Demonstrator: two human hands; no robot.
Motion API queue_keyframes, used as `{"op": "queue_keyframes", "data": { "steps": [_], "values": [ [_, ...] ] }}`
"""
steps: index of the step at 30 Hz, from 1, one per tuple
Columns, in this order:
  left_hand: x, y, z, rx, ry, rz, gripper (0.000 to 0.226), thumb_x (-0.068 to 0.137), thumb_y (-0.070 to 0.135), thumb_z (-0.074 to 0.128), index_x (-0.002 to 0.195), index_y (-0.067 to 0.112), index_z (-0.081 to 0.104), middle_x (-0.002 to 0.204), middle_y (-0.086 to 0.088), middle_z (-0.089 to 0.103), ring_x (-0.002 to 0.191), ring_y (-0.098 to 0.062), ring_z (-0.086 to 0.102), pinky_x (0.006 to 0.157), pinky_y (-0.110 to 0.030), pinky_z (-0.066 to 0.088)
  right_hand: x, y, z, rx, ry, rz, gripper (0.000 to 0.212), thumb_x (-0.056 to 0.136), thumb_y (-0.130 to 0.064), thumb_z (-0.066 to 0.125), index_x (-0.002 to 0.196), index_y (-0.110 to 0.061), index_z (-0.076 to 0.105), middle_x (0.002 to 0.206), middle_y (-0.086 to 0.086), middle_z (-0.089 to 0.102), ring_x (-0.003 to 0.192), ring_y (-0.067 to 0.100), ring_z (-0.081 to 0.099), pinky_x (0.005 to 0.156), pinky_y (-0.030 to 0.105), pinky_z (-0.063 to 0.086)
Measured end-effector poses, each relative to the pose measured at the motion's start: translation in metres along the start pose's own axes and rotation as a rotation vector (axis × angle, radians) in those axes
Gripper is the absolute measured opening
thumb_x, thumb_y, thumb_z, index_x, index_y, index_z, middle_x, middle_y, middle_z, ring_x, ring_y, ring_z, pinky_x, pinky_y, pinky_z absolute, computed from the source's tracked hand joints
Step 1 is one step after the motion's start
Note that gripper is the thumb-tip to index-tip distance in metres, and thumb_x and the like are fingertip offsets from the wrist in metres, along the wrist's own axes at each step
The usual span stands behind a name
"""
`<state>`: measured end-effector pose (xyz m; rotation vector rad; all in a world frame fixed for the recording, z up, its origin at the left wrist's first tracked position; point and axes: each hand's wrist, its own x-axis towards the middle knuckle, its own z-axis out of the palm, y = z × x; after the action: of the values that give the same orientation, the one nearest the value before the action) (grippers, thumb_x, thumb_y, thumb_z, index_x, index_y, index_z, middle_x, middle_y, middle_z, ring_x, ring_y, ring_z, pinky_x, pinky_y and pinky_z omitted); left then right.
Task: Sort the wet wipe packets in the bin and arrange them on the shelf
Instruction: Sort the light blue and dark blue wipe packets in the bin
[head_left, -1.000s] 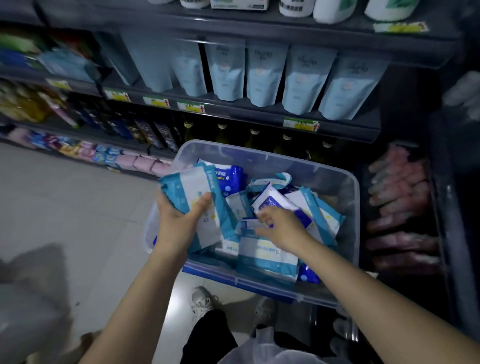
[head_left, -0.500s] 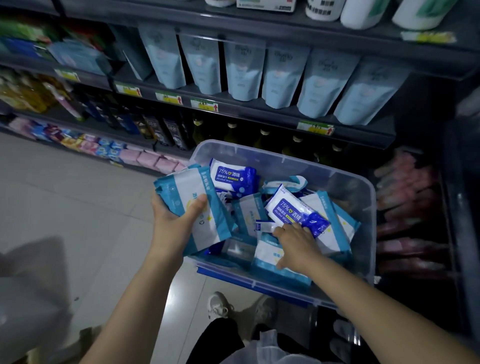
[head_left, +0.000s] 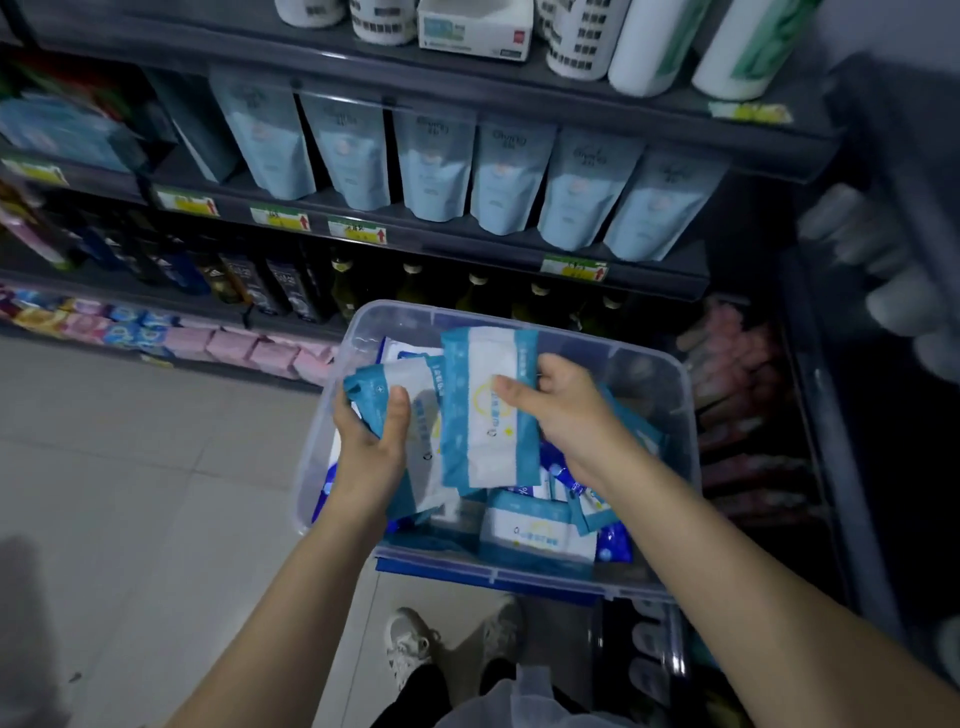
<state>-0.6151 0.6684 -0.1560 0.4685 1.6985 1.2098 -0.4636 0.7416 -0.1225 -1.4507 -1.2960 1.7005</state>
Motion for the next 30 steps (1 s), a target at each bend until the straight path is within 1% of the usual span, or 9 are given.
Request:
{"op": "queue_keyframes", "data": {
  "steps": [3, 6, 9, 13, 16, 18, 21, 23, 30],
  "values": [
    [-0.009, 0.007, 0.007, -0.059, -0.143, 0.020, 0.086, 0.071, 0.056, 0.063, 0.143, 0.030, 0.023, 0.126, 0.005, 0.054, 0.114, -0.022, 0.057, 0.096, -0.050, 0.048, -0.008, 0.002, 0.022, -0.219, -0.006, -0.047, 0.014, 0.082, -0.018, 0.071, 0.090, -0.013, 0.061, 0.094, 0.006, 0.070, 0.088, 0.023, 0.067, 0.081, 0.044, 0.055],
    [-0.008, 0.009, 0.003, -0.128, -0.217, 0.023, 0.091, 0.058, 0.034, 0.086, 0.132, 0.024, 0.034, 0.114, 0.002, 0.065, 0.102, -0.018, 0.066, 0.086, -0.044, 0.055, -0.006, 0.006, 0.020, -0.311, 0.040, -0.100, 0.020, 0.087, -0.030, 0.064, 0.083, -0.010, 0.061, 0.081, 0.006, 0.064, 0.077, 0.021, 0.061, 0.073, 0.041, 0.052],
    [-0.006, 0.013, -0.008, -0.167, -0.142, 0.031, 0.076, 0.067, 0.022, 0.080, 0.128, 0.024, 0.036, 0.108, 0.001, 0.066, 0.090, -0.016, 0.070, 0.072, -0.037, 0.059, 0.004, 0.031, -0.006, -0.505, 0.072, -0.055, 0.025, 0.093, -0.031, 0.054, 0.095, -0.007, 0.063, 0.093, 0.011, 0.066, 0.086, 0.024, 0.061, 0.081, 0.039, 0.051],
    [-0.006, 0.018, -0.022, -0.176, -0.058, 0.070, 0.067, 0.075, 0.014, 0.076, 0.129, 0.020, 0.036, 0.108, -0.001, 0.066, 0.084, -0.014, 0.071, 0.063, -0.032, 0.058, -0.001, 0.096, -0.033, -1.147, -0.232, 0.200, 0.038, 0.088, -0.029, 0.063, 0.122, -0.015, 0.054, 0.124, 0.004, 0.056, 0.114, 0.021, 0.052, 0.092, 0.028, 0.042],
    [-0.008, 0.018, -0.031, -0.154, -0.025, 0.089, 0.067, 0.075, 0.012, 0.075, 0.129, 0.019, 0.036, 0.105, 0.001, 0.066, 0.079, -0.011, 0.071, 0.060, -0.027, 0.057, -0.005, 0.117, -0.031, -1.481, -0.258, 0.086, 0.041, 0.086, -0.031, 0.063, 0.122, -0.017, 0.050, 0.125, 0.004, 0.048, 0.121, 0.023, 0.042, 0.098, 0.034, 0.036],
    [-0.010, 0.017, -0.035, -0.126, 0.000, 0.094, 0.068, 0.074, 0.014, 0.076, 0.129, 0.019, 0.036, 0.106, 0.002, 0.065, 0.080, -0.010, 0.070, 0.061, -0.026, 0.057, -0.001, 0.115, -0.029, -1.517, -0.220, 0.051, 0.033, 0.086, -0.031, 0.063, 0.114, -0.017, 0.054, 0.120, 0.004, 0.050, 0.118, 0.024, 0.044, 0.094, 0.035, 0.037],
    [-0.012, 0.017, -0.037, -0.120, 0.024, 0.096, 0.066, 0.075, 0.013, 0.076, 0.128, 0.018, 0.036, 0.103, 0.005, 0.064, 0.075, -0.004, 0.069, 0.059, -0.021, 0.056, 0.009, 0.105, -0.032, -1.304, -0.219, 0.100, 0.013, 0.083, -0.028, 0.067, 0.088, -0.020, 0.058, 0.100, 0.000, 0.055, 0.101, 0.021, 0.053, 0.077, 0.027, 0.041],
    [-0.013, 0.017, -0.036, -0.113, 0.039, 0.093, 0.066, 0.075, 0.014, 0.076, 0.128, 0.018, 0.035, 0.104, 0.005, 0.063, 0.076, -0.005, 0.069, 0.059, -0.021, 0.055, 0.013, 0.096, -0.036, -1.003, -0.183, 0.153, 0.025, 0.083, -0.021, 0.069, 0.071, -0.023, 0.047, 0.082, -0.003, 0.056, 0.084, 0.018, 0.056, 0.061, 0.022, 0.040],
    [-0.012, 0.015, -0.026, -0.091, 0.085, 0.088, 0.063, 0.080, 0.014, 0.073, 0.128, 0.018, 0.032, 0.100, 0.009, 0.058, 0.084, -0.006, 0.061, 0.061, -0.021, 0.049, 0.012, 0.011, -0.028, 0.084, -0.016, 0.045, 0.004, 0.090, -0.008, 0.058, 0.091, -0.012, 0.059, 0.093, 0.005, 0.069, 0.079, 0.014, 0.066, 0.063, 0.023, 0.052]
  ]
}}
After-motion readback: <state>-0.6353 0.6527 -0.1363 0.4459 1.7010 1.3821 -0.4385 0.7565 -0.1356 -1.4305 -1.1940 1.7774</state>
